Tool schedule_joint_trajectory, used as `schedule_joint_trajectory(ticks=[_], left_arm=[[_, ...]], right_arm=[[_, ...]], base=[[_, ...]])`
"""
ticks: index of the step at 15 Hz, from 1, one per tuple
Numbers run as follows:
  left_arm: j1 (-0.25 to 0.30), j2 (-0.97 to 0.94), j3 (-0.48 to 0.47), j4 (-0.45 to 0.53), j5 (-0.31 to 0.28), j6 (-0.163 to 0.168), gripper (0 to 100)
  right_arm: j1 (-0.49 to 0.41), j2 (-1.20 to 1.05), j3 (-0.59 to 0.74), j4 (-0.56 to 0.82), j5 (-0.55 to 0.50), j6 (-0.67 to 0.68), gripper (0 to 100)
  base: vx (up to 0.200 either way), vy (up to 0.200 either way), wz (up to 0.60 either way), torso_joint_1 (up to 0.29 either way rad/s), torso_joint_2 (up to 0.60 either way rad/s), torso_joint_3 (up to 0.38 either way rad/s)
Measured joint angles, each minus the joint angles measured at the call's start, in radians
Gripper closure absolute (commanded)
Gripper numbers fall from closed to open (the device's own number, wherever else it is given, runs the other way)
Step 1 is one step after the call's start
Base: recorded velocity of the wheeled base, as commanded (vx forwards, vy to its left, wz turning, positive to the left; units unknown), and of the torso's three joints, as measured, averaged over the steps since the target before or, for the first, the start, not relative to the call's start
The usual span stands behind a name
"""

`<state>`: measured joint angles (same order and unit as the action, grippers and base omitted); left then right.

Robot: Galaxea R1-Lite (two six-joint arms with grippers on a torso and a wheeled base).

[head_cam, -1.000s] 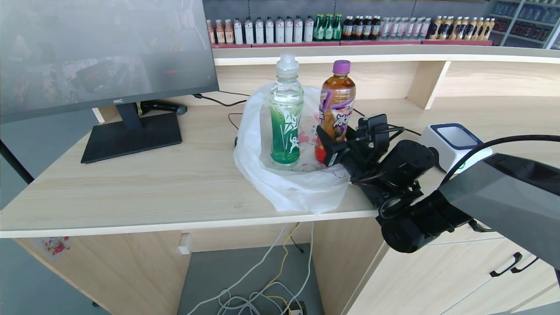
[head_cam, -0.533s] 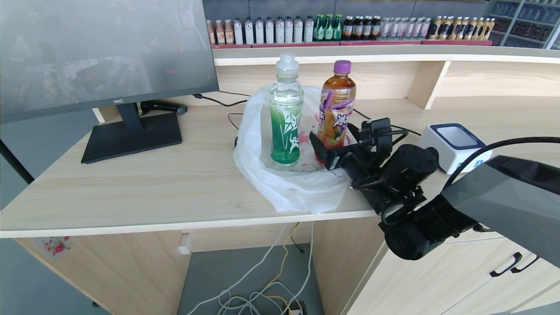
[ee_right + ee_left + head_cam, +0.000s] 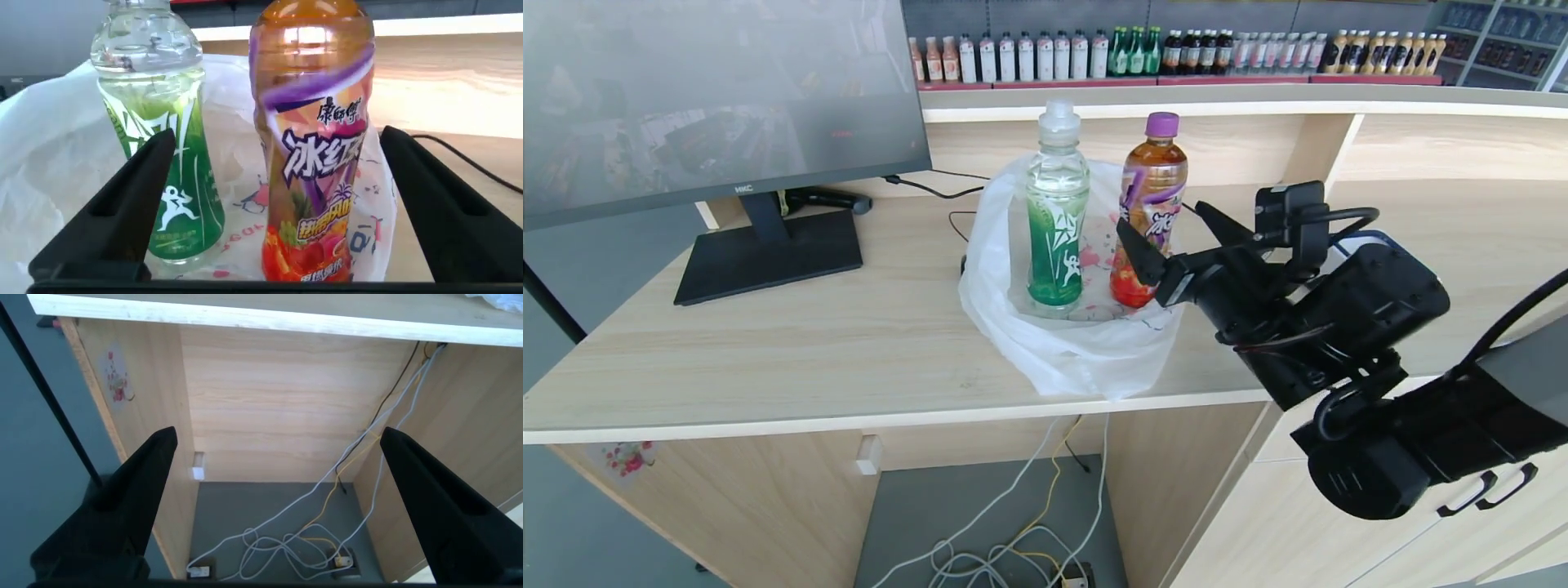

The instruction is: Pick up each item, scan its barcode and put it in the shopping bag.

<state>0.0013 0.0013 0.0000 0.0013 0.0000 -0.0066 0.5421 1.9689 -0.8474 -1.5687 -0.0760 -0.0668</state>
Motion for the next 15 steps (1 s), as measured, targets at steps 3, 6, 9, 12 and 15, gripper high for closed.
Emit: schedule_joint_trajectory(ticks=[3,6,9,12,15], left_arm=[[0.0,0.0,0.0,0.0,0.0,0.0,0],[0.0,0.0,0.0,0.0,0.0,0.001,0],[0.0,0.0,0.0,0.0,0.0,0.001,0],[0.0,0.0,0.0,0.0,0.0,0.001,0],[0.0,0.0,0.0,0.0,0.0,0.001,0]], right_arm=[[0.037,-0.189,0.159,-0.001,-0.002,-0.001,0],[0.06,-0.396,0.364,-0.001,0.001,-0.005,0],[0.072,-0.614,0.595,-0.001,0.01,-0.016,0],[0.089,-0.836,0.803,0.047,0.013,-0.023,0],[0.095,-1.077,0.842,0.375,0.026,-0.029,0]], base=[[0.0,0.0,0.0,0.0,0.0,0.0],[0.0,0.0,0.0,0.0,0.0,0.0],[0.0,0.0,0.0,0.0,0.0,0.0],[0.0,0.0,0.0,0.0,0.0,0.0],[0.0,0.0,0.0,0.0,0.0,0.0]])
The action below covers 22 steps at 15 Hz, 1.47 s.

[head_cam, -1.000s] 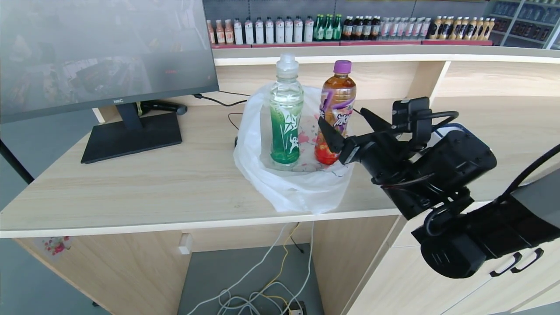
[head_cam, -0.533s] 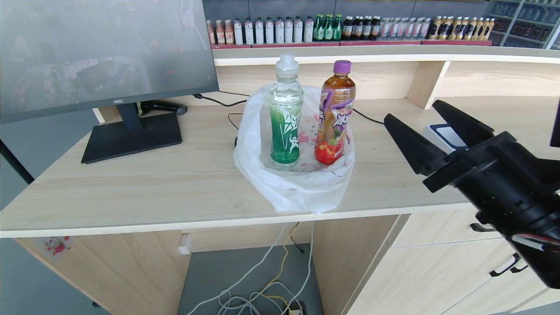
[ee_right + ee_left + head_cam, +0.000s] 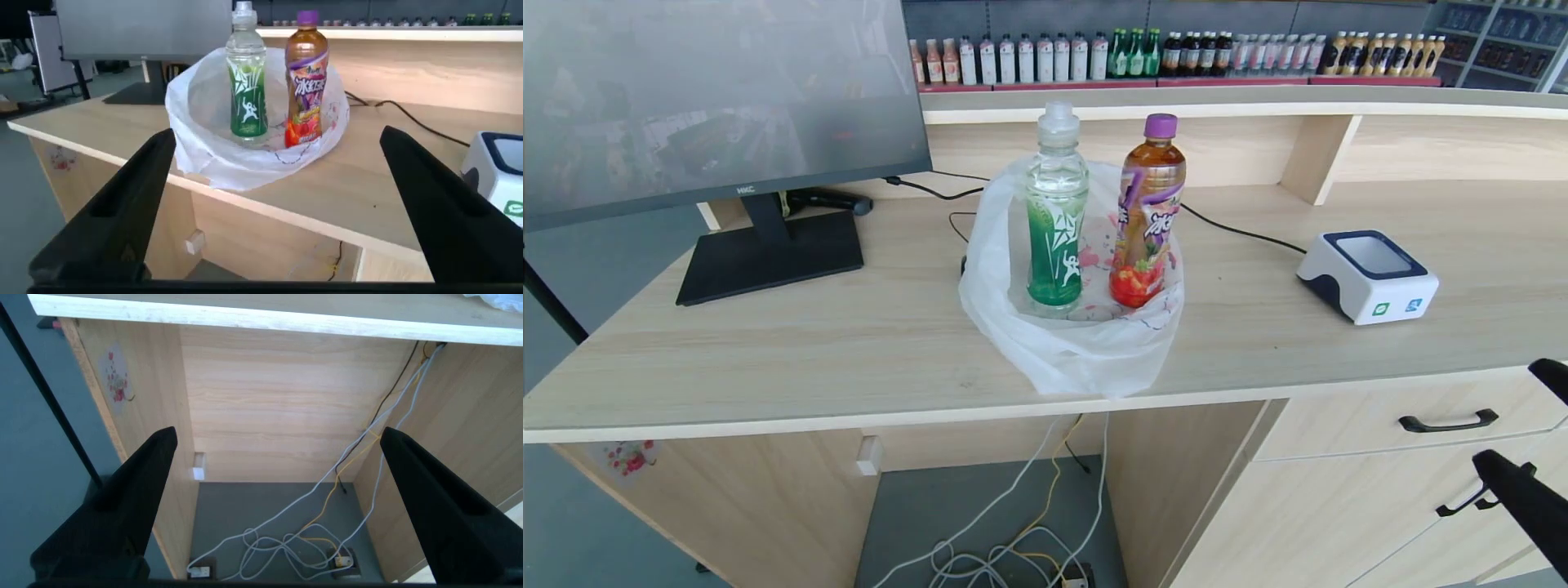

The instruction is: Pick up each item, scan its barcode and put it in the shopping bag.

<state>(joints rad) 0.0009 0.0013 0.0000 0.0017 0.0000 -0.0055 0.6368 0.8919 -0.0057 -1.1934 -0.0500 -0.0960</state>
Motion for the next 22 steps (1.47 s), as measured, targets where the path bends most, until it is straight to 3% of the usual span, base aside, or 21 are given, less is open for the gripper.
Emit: schedule_joint_trajectory(ticks=[5,7,9,11,15,18,22], left_arm=[[0.0,0.0,0.0,0.0,0.0,0.001,0],[0.0,0.0,0.0,0.0,0.0,0.0,0],[0.0,0.0,0.0,0.0,0.0,0.0,0],[0.0,0.0,0.0,0.0,0.0,0.0,0],[0.0,0.0,0.0,0.0,0.0,0.001,0],[0.0,0.0,0.0,0.0,0.0,-0.001,0],[0.0,0.0,0.0,0.0,0.0,-0.002,0]], right_arm=[[0.001,-0.546,-0.014,0.926,0.085,-0.096,0],[-0.006,-0.723,-0.02,1.179,0.105,-0.122,0],[-0.077,-0.819,-0.021,1.21,0.11,-0.129,0],[-0.237,-0.856,-0.021,1.21,0.105,-0.129,0],[-0.394,-0.826,-0.02,1.212,0.086,-0.127,0],[-0.587,-0.813,-0.021,1.212,0.086,-0.109,0],[-0.633,-0.876,-0.021,1.207,0.118,-0.04,0]], base=[[0.0,0.0,0.0,0.0,0.0,0.0],[0.0,0.0,0.0,0.0,0.0,0.0],[0.0,0.0,0.0,0.0,0.0,0.0],[0.0,0.0,0.0,0.0,0.0,0.0],[0.0,0.0,0.0,0.0,0.0,0.0],[0.0,0.0,0.0,0.0,0.0,0.0],[0.0,0.0,0.0,0.0,0.0,0.0]])
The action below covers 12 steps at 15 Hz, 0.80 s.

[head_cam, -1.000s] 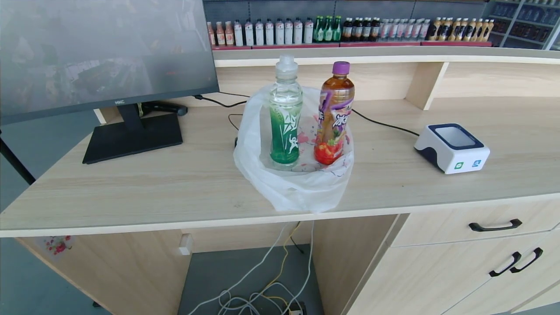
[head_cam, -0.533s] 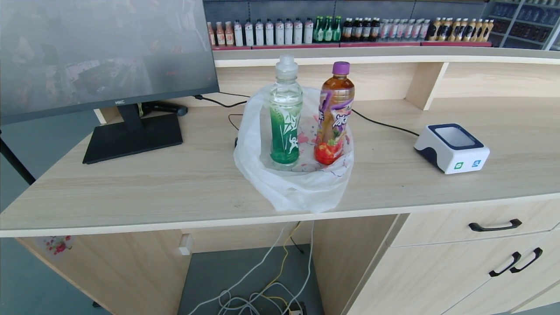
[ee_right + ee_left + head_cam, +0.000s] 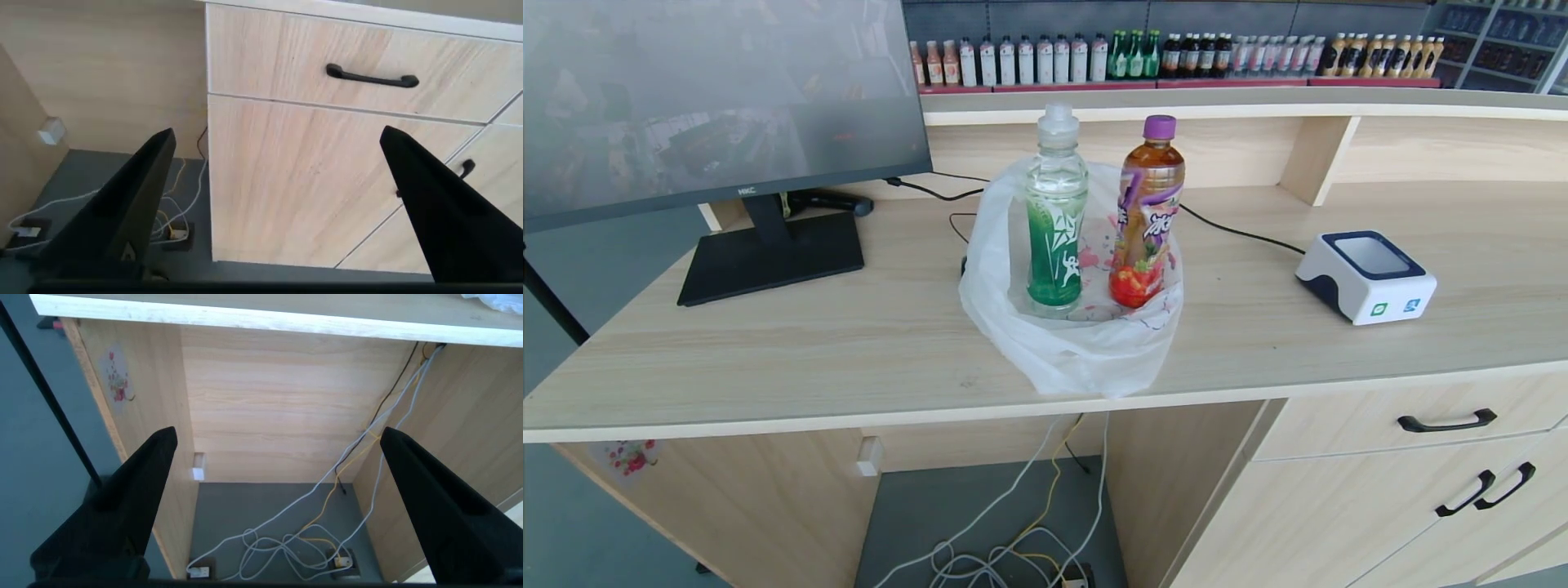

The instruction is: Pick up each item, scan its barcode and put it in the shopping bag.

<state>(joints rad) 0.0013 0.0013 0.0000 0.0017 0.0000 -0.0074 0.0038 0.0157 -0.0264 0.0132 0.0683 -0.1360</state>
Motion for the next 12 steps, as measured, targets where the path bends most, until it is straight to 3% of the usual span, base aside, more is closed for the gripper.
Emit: schedule_joint_trajectory(ticks=[1,7,12], left_arm=[[0.0,0.0,0.0,0.0,0.0,0.0,0],[-0.001,0.0,0.0,0.0,0.0,0.002,0],[-0.001,0.0,0.0,0.001,0.0,-0.004,0]], right_arm=[[-0.001,-0.008,0.001,-0.004,0.002,0.021,0],[-0.003,-0.017,0.005,-0.015,0.002,0.059,0],[-0.003,-0.018,0.005,-0.015,0.002,0.06,0]], base=[[-0.2,0.0,0.0,0.002,0.0,0.002],[0.0,0.0,0.0,0.0,0.0,0.0],[0.0,-0.2,0.0,0.006,0.0,-0.001]])
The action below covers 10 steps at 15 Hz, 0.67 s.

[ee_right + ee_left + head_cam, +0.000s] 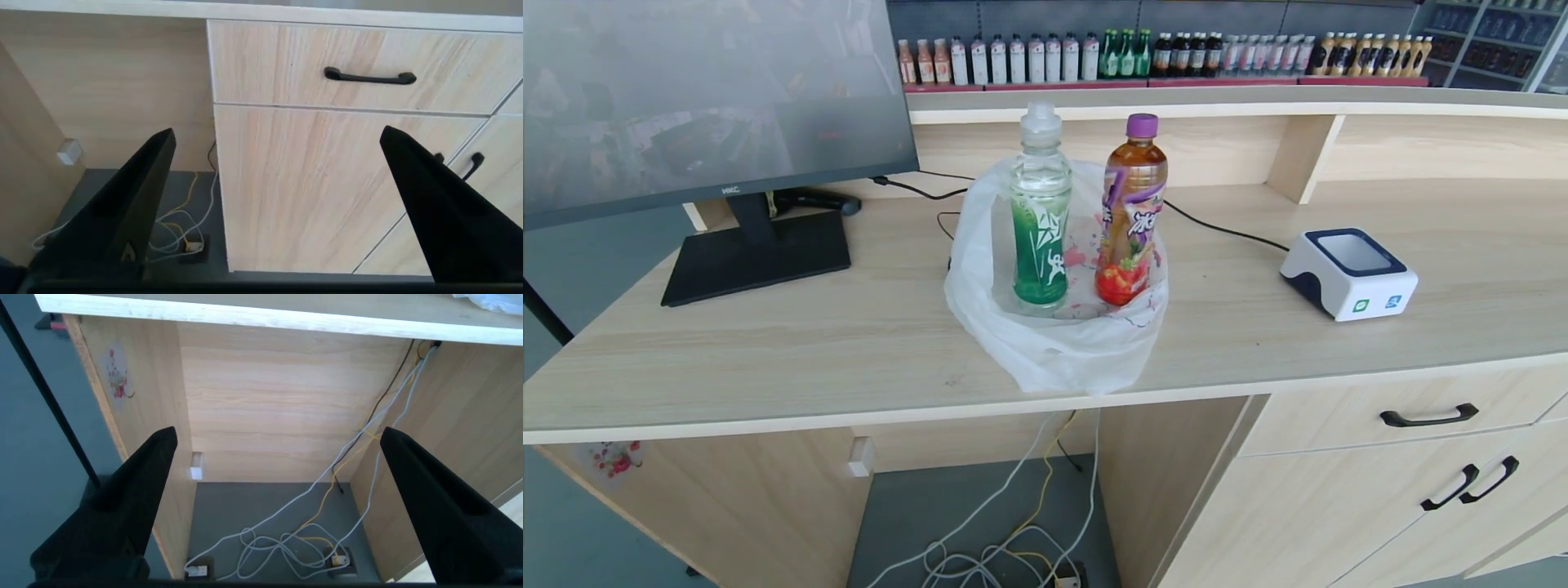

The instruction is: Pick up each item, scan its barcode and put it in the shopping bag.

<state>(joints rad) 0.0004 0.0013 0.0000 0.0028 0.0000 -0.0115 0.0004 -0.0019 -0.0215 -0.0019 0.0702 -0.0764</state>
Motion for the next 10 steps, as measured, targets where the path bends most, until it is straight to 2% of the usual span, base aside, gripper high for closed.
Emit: schedule_joint_trajectory(ticks=[10], left_arm=[[0.001,0.0,0.0,-0.001,0.0,-0.006,0]], right_arm=[[0.001,0.0,0.001,0.001,0.003,-0.034,0]], base=[[0.0,-0.2,0.0,0.003,0.0,0.004]])
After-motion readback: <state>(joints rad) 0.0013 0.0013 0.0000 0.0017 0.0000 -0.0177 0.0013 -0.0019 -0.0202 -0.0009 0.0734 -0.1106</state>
